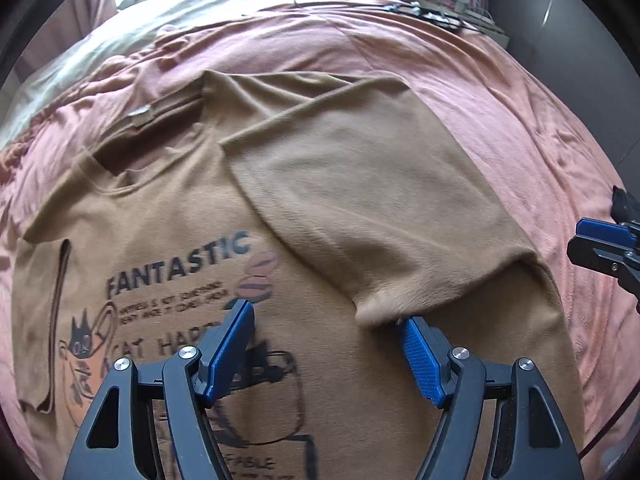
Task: Fold small clothes
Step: 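Move both open tools back along the shirt body toward its hem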
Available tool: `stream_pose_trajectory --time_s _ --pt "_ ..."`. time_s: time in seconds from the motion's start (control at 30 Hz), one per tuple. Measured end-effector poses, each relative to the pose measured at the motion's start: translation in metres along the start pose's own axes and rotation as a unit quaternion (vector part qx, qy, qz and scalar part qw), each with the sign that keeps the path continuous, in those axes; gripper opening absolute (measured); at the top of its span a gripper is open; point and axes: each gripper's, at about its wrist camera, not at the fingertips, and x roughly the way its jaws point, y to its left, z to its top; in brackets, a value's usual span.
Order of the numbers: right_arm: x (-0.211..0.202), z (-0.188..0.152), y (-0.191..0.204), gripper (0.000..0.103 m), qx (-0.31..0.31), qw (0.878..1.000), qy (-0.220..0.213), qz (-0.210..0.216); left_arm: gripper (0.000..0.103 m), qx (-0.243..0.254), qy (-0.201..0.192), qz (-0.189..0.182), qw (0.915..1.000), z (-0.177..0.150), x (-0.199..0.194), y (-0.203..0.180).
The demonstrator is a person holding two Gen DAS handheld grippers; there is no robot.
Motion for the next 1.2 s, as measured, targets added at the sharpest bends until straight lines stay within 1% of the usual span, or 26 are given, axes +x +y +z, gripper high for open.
stream_pose_trajectory --time_s 0.1,0.17,0.33,0.43,0.57,0.73,0.8,0.83,0.9,1.0,1.07,1.13,1.2 --pt "0.006 0.004 0.004 0.042 0.006 1.0 0.002 0.006 0.074 -0.022 -0.016 0.016 0.9995 0.0 -0.014 0.026" --pt "0.009 0.007 0.008 0.042 0.004 1.0 0.001 0.007 0.074 -0.038 -0.024 0.015 0.9989 -0.001 -0.022 0.042" --pt "0.022 0.021 0.032 0.042 -0.018 1.0 0.001 0.0 0.074 -0.062 -0.022 0.025 0.9975 -0.008 -0.032 0.075" --pt "0.035 0.028 0.05 0.042 -0.036 0.999 0.002 -0.007 0.074 -0.071 -0.019 0.023 0.997 -0.016 -0.034 0.089" --pt "0.056 0.034 0.078 0.042 -0.075 0.997 0.007 -0.03 0.074 -0.078 -0.016 0.021 0.9966 -0.027 -0.036 0.104" --pt "0.082 0.029 0.101 0.042 -0.103 0.993 0.008 -0.049 0.074 -0.099 -0.004 0.023 0.9948 -0.043 -0.041 0.124" --pt "0.093 0.022 0.11 0.042 -0.121 0.991 0.018 -0.048 0.074 -0.112 -0.002 0.012 0.9937 -0.051 -0.047 0.133" --pt "0.095 0.018 0.115 0.042 -0.131 0.99 0.014 -0.058 0.074 -0.117 -0.003 0.007 0.9931 -0.055 -0.051 0.137" --pt "0.093 0.014 0.118 0.042 -0.137 0.989 0.013 -0.06 0.074 -0.121 -0.004 0.004 0.9926 -0.063 -0.059 0.144" --pt "0.088 0.011 0.116 0.042 -0.12 0.992 0.028 -0.036 0.074 -0.131 -0.007 0.0 0.9914 -0.073 -0.073 0.154" --pt "0.079 0.009 0.113 0.042 -0.112 0.993 0.033 -0.03 0.074 -0.137 -0.012 -0.004 0.9904 -0.077 -0.084 0.16" --pt "0.066 0.006 0.112 0.042 -0.108 0.993 0.031 -0.036 0.074 -0.138 -0.017 -0.001 0.9902 -0.08 -0.096 0.164" --pt "0.052 0.004 0.113 0.042 -0.105 0.993 0.026 -0.041 0.075 -0.143 -0.024 -0.007 0.9894 -0.082 -0.111 0.168"
